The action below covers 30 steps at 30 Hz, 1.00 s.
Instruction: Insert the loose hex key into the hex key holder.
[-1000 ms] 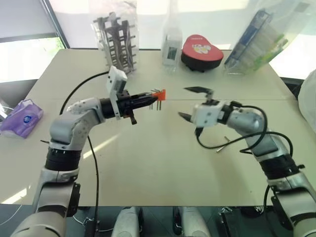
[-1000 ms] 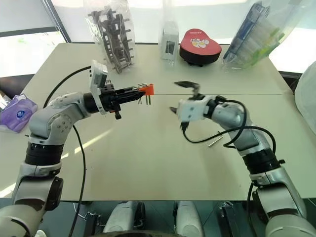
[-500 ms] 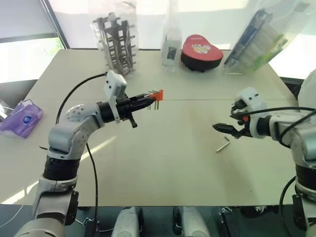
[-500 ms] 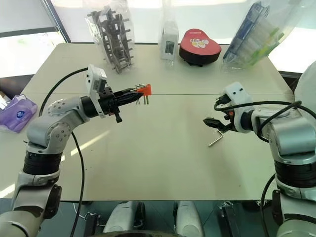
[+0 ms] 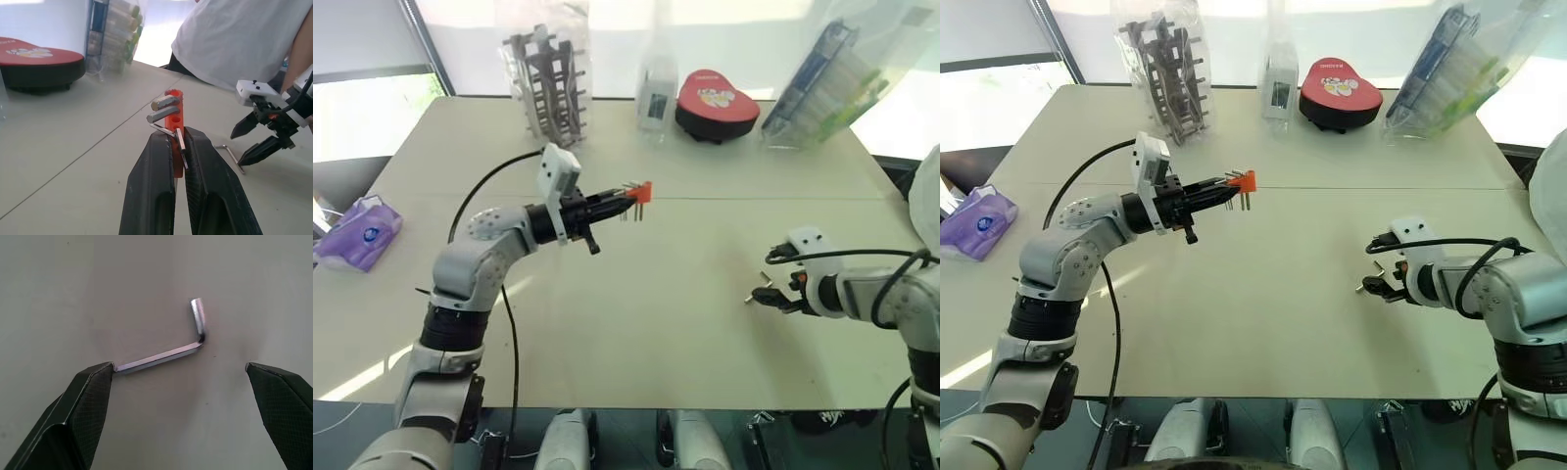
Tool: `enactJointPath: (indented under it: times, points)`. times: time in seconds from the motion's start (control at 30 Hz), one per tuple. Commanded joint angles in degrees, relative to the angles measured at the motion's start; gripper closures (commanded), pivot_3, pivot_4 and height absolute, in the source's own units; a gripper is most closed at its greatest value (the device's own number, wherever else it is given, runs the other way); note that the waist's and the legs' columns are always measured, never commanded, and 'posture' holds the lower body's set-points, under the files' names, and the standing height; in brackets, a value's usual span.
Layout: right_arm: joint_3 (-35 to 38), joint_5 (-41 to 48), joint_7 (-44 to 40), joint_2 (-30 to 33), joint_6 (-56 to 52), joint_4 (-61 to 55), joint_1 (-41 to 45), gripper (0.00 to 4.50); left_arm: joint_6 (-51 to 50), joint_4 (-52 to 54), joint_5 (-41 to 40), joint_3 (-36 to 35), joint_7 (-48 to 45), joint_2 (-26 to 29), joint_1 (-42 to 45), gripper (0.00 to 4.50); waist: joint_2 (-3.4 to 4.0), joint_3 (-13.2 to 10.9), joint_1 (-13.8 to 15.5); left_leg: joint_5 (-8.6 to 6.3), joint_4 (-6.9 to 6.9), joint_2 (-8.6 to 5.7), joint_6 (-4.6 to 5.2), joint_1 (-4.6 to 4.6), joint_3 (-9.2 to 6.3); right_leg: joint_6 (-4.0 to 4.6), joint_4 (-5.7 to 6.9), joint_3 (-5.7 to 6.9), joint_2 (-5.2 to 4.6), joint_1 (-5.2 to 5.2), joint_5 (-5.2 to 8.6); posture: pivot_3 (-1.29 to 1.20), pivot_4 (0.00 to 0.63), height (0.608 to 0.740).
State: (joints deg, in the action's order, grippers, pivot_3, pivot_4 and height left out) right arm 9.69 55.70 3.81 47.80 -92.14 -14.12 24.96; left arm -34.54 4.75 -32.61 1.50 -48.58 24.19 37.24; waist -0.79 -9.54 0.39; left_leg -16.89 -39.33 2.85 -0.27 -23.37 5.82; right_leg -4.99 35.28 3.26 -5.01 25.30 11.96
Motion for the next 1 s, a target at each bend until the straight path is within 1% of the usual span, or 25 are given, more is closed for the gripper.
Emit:
enactJointPath:
  times: [0.03,0.07,0.1,0.13,0.2,0.23,0.27,0.3,0.37,0.57,0.6,0.63,0.7,0.73,0.77,0.83,0.87,1.0]
  points:
    - [4.19,15.78,23.14,-5.77,-0.36,7.0,4.9,0.05,1.77,-0.29,0.53,0.1,-1.28,-0.17,2.74,4.5,-0.03,0.0,-0.08,0.0,-0.02,0.0,0.0,0.0,0.0,0.0,0.0,0.0,0.01,0.0,0.0,0.0,0.15,0.74]
    - [5.18,19.07,29.69,-7.91,-0.36,9.07,5.93,0.05,1.88,-0.46,0.57,0.07,-1.53,-0.21,2.84,4.5,-0.06,0.02,-0.11,0.01,-0.01,0.0,0.01,0.0,0.0,0.01,0.0,0.0,0.01,0.0,0.0,0.0,0.15,0.74]
    - [5.88,22.42,34.82,-8.66,-0.36,10.68,6.4,0.05,1.87,-0.35,0.71,0.25,-1.43,-0.51,2.9,4.5,-0.03,0.02,-0.12,0.0,-0.01,0.02,0.01,0.01,-0.01,0.01,0.01,0.0,0.04,0.0,0.0,0.0,0.15,0.74]
    - [7.33,24.65,41.44,-11.11,-0.36,11.85,6.76,0.05,2.0,-0.45,0.75,0.1,-1.69,-0.51,2.86,4.5,-0.01,0.04,-0.08,0.01,0.0,0.02,0.01,-0.02,-0.01,0.01,0.01,0.0,0.03,0.02,0.0,0.0,0.15,0.74]
    - [3.35,39.23,55.66,-8.73,6.87,13.1,4.59,0.05,2.23,-0.44,0.96,-0.04,-1.9,-0.76,2.74,4.5,-0.04,0.03,0.11,0.0,0.0,0.03,0.01,-0.04,-0.02,0.0,0.0,0.01,0.03,0.02,-0.01,0.0,0.15,0.74]
    - [0.23,47.28,62.02,-6.22,11.8,12.85,3.21,0.05,2.32,-0.48,1.07,-0.07,-1.95,-0.87,2.72,4.5,-0.04,0.03,0.32,0.01,0.0,0.02,0.01,-0.06,-0.01,0.0,-0.01,0.01,0.01,0.03,0.0,0.0,0.15,0.74]
    - [-2.07,53.18,65.8,-3.52,15.35,12.57,1.99,0.05,2.28,-0.22,1.26,0.25,-1.56,-1.31,2.74,4.5,-0.04,0.03,0.42,0.0,0.0,0.02,0.03,-0.07,-0.02,-0.01,-0.04,0.01,0.0,0.01,0.0,0.0,0.15,0.74]
    - [-3.39,55.99,68.63,-2.37,17.86,11.45,0.73,0.05,2.55,-0.6,1.28,0.1,-1.78,-1.22,2.76,4.5,-0.06,0.02,0.43,-0.02,0.0,-0.01,0.06,-0.11,-0.02,-0.01,-0.07,0.01,-0.02,0.01,0.0,0.0,0.15,0.74]
    - [-4.32,57.3,70.64,-0.9,20.59,9.13,-1.23,0.05,2.98,-1.14,1.39,-0.04,-2.0,-1.31,2.83,4.5,-0.07,0.02,0.25,-0.05,-0.01,-0.02,0.12,-0.12,-0.02,-0.02,-0.19,-0.01,-0.02,-0.05,0.01,0.0,0.15,0.74]
    - [-3.94,57.3,70.29,2.33,23.98,5.6,-4.38,0.05,3.77,-2.02,1.93,0.42,-2.06,-2.73,3.11,4.5,-0.07,0.03,0.15,-0.08,-0.01,-0.01,0.17,-0.09,-0.05,-0.03,-0.15,-0.05,0.02,-0.06,0.0,0.0,0.15,0.74]
    - [-4.18,57.3,70.5,2.43,24.42,5.47,-4.48,0.56,3.93,-2.26,2.02,0.46,-2.12,-2.93,3.28,4.5,-0.06,0.03,0.15,-0.08,-0.01,0.0,0.17,-0.08,-0.05,-0.03,-0.14,-0.05,0.03,-0.06,0.0,0.0,0.15,0.74]
    - [-4.42,57.3,70.77,2.36,24.79,5.37,-4.5,0.83,4.05,-2.5,2.1,0.47,-2.16,-3.08,3.45,4.5,-0.06,0.03,0.14,-0.08,-0.01,0.0,0.17,-0.08,-0.05,-0.03,-0.14,-0.05,0.03,-0.06,0.0,0.0,0.15,0.74]
    - [-5.2,57.3,71.06,2.09,25.34,5.07,-4.2,1.85,4.37,-3.07,2.31,0.46,-2.34,-3.35,3.79,4.5,-0.06,0.03,0.13,-0.08,-0.01,0.0,0.17,-0.08,-0.05,-0.03,-0.14,-0.05,0.03,-0.06,0.0,0.0,0.15,0.74]
    - [-5.52,57.3,71.19,1.93,25.55,4.98,-4.04,2.24,4.5,-3.29,2.42,0.47,-2.39,-3.48,3.9,4.5,-0.06,0.03,0.14,-0.08,-0.01,0.0,0.17,-0.08,-0.05,-0.03,-0.14,-0.05,0.03,-0.05,0.0,0.0,0.15,0.74]
    - [-6.06,57.3,71.09,1.92,25.61,4.95,-3.62,2.9,4.63,-3.52,2.51,0.48,-2.42,-3.63,4.04,4.5,-0.07,0.03,0.14,-0.08,-0.01,0.0,0.17,-0.08,-0.05,-0.03,-0.14,-0.05,0.03,-0.05,0.0,0.0,0.15,0.74]
    - [-7.36,57.3,70.39,1.92,25.53,4.96,-2.44,3.85,4.85,-3.81,2.61,0.52,-2.44,-3.89,4.21,4.5,-0.06,0.03,0.14,-0.08,-0.01,0.0,0.17,-0.08,-0.05,-0.03,-0.15,-0.05,0.03,-0.05,0.0,0.0,0.15,0.74]
    - [-7.85,57.3,70.28,1.89,25.58,5.03,-1.98,4.48,4.93,-3.89,2.66,0.54,-2.44,-4.0,4.26,4.5,-0.07,0.03,0.14,-0.08,-0.01,0.0,0.17,-0.08,-0.05,-0.03,-0.15,-0.05,0.03,-0.05,0.0,0.0,0.15,0.74]
    - [-10.19,57.3,67.64,3.28,24.98,5.01,0.8,4.48,5.37,-4.32,2.94,0.39,-2.63,-4.14,4.36,4.5,-0.06,0.03,0.14,-0.08,-0.01,0.0,0.17,-0.08,-0.05,-0.03,-0.15,-0.06,0.03,-0.05,0.0,0.0,0.15,0.74]
